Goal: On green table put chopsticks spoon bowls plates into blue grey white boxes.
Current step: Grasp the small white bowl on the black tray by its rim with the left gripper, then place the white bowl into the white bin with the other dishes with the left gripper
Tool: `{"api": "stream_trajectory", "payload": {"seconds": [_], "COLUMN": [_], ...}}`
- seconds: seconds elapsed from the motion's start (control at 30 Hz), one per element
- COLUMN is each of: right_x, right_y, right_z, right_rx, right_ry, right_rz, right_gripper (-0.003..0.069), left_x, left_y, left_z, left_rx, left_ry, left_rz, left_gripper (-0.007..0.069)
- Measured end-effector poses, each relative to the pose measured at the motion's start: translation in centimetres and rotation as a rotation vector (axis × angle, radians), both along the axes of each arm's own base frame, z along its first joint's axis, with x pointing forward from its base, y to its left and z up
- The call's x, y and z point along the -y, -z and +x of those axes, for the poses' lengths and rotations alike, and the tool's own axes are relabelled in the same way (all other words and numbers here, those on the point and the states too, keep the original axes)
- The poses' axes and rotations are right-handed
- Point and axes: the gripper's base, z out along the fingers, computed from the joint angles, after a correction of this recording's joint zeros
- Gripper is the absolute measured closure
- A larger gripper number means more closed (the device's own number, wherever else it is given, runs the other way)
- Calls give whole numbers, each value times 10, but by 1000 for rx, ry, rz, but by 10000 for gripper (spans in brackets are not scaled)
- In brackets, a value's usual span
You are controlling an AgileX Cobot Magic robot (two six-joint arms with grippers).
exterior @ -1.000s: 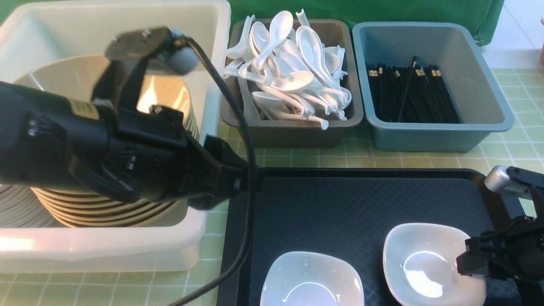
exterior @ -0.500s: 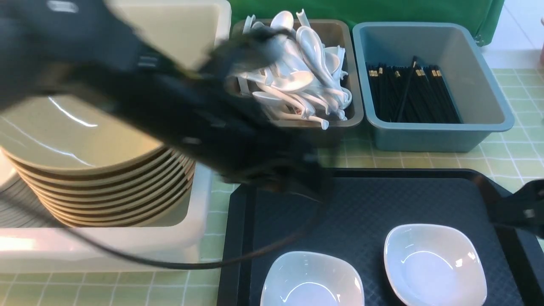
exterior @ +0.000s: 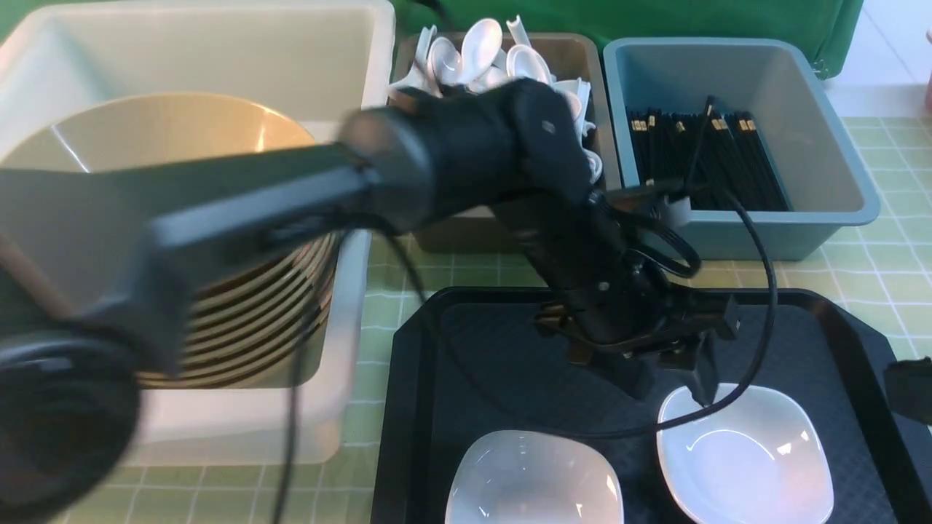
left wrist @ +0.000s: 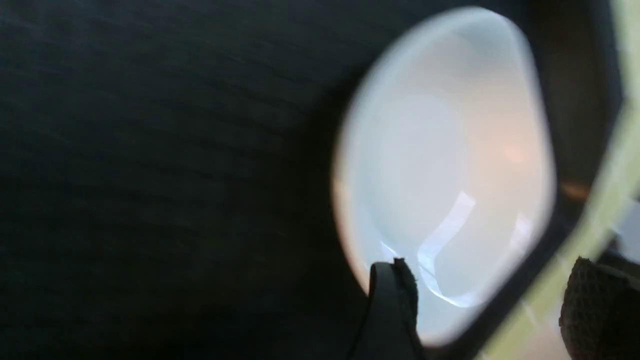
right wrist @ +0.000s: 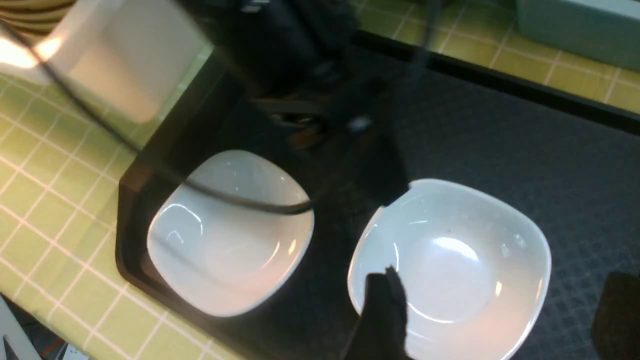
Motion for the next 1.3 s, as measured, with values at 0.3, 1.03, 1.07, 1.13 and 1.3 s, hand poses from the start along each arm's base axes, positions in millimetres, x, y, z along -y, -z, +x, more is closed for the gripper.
{"api": "stream_trajectory", "payload": {"seconds": [0.3,1.03,1.07,1.13,1.3], "right_x": [-4,-26,-31,-39,-82], "right_y": [2,-31,-41,-56,-93], "right_z": [-2,-1,2,7,32], "right_rx": [-2,169,189,215,227], "right_ry": [-50,-320,-345,-384,-577], "right_rz": [-37,-131,-124,-96,-28], "right_gripper": [129,321,380,519,633], "left_x": [17,-60,-78,-107,-213], "left_y": [58,-94,-115,-147,-206], "left_z": [10,50,51,46,-8], "left_rx": [-61,170,219,303,467], "left_ry": [68,46,9,-45,-253], "left_rz": [54,-193,-196,-190,-115], "left_gripper": [246,609,609,609,609]}}
